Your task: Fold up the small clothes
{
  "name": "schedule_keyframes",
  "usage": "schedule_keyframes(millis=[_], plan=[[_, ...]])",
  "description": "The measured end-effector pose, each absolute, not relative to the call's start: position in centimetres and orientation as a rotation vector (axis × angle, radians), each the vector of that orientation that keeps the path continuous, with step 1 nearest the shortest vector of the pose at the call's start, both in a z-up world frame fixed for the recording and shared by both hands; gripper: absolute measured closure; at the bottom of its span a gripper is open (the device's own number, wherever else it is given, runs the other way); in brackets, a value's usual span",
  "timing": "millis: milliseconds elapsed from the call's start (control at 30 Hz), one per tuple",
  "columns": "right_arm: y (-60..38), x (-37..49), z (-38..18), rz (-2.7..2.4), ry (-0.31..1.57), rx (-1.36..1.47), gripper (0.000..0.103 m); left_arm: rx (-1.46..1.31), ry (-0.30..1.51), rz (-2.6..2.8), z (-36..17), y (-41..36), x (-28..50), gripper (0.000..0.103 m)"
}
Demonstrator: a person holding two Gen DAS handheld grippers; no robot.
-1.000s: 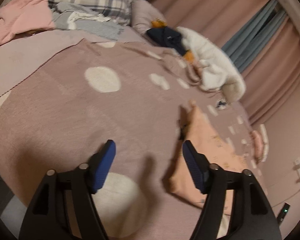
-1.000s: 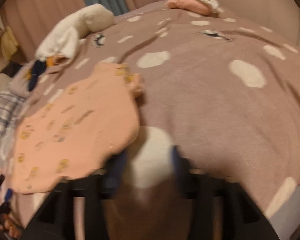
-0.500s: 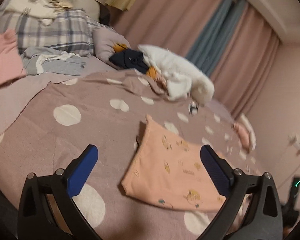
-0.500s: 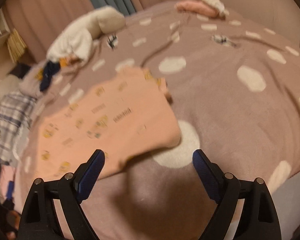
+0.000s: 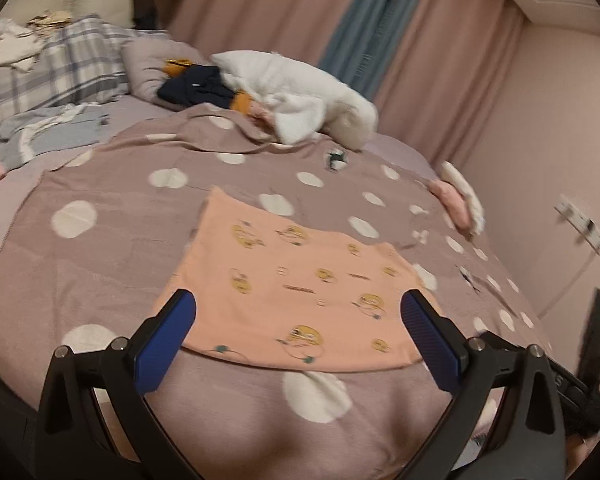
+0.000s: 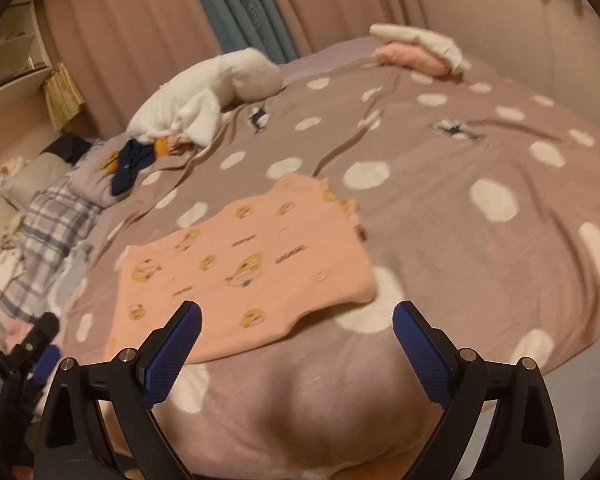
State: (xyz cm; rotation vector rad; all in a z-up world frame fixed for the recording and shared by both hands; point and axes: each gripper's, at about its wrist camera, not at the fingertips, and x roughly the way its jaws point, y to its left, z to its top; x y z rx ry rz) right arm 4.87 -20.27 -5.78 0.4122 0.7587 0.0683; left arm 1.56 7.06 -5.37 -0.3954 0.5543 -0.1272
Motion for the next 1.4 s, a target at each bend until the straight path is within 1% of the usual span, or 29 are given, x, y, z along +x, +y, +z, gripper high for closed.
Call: schedule_keyframes(millis=[267, 800, 1000, 1400], plan=[[-18.9, 5.9, -6.9, 0.067, 0.809, 0.417, 0.007, -0.317, 0.574, -0.121, -5.1, 5.9, 2.0, 0.0], [-18.7, 8.5, -10.0, 0.042, 0.938, 0.423, 0.007, -0.384, 0.63, -0.094, -6.8, 7.3, 4.1, 0.0], [-19.7, 9.7, -12.7, 0.047, 1.024, 0.552, 0.007, -0.382, 0.637, -0.062, -7.0, 7.9, 4.1, 0.0], [-23.1, 9.3, -13.9, 0.136, 0.93, 0.857, 0.007, -0.42, 0.67, -0.038, -7.7, 9.1, 4.6, 0.0]])
